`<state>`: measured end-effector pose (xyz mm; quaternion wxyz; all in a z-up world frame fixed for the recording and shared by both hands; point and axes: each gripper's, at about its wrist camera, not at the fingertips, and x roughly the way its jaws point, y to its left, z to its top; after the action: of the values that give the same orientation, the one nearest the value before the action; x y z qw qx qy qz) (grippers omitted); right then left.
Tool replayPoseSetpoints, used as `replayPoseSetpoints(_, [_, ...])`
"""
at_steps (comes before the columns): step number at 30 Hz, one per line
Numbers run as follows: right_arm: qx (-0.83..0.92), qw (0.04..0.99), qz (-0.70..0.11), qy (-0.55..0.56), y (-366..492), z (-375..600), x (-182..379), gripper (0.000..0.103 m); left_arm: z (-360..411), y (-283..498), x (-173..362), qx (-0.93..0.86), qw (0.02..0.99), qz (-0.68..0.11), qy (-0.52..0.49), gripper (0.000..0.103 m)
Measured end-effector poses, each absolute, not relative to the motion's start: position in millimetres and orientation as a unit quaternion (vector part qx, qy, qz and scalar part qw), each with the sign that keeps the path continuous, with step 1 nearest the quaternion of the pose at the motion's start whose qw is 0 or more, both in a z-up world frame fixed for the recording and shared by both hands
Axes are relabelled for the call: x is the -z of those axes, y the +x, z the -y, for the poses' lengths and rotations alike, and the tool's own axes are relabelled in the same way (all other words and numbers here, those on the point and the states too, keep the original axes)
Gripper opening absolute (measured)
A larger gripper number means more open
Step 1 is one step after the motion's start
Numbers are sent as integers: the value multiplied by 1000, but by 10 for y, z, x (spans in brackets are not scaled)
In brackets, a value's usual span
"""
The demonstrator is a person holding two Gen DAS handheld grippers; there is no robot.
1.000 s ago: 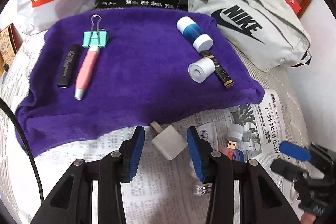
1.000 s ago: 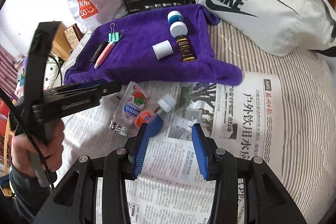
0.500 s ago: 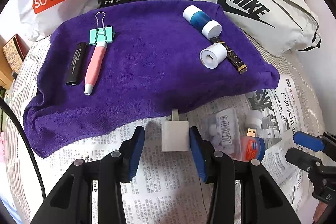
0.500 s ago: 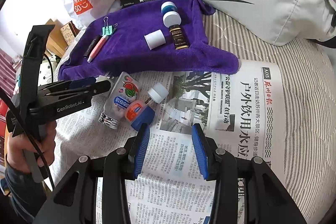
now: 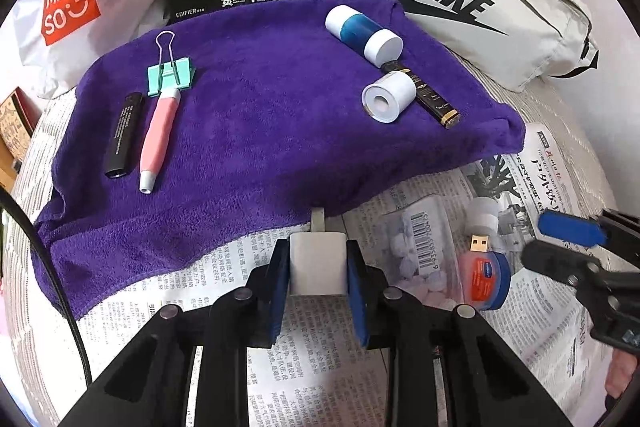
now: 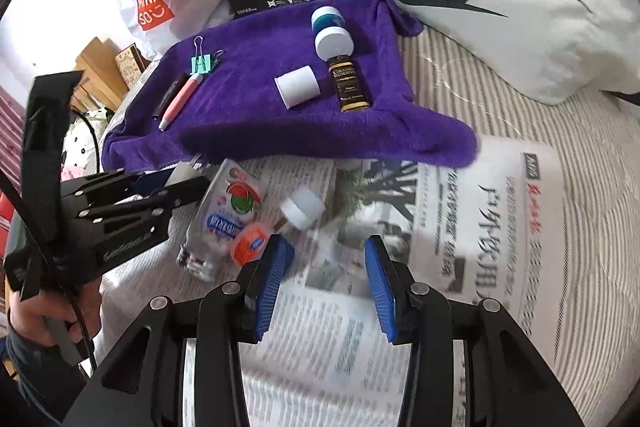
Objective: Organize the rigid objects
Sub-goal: 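Grasp the white charger plug with the left tool while the right tool grasps the white USB light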
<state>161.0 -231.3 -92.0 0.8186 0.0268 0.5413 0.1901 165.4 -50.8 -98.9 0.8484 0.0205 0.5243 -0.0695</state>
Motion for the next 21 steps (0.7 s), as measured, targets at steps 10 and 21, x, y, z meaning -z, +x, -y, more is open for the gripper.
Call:
replayPoseSetpoints(10, [-213, 804, -555, -10, 1822, 2073, 1052, 42, 365, 1645, 992, 84, 846, -527, -10, 26])
replayPoseSetpoints(21, [-204, 809, -549, -45, 1804, 2011, 1101, 30, 267, 1614, 998, 87, 848, -523, -17, 26])
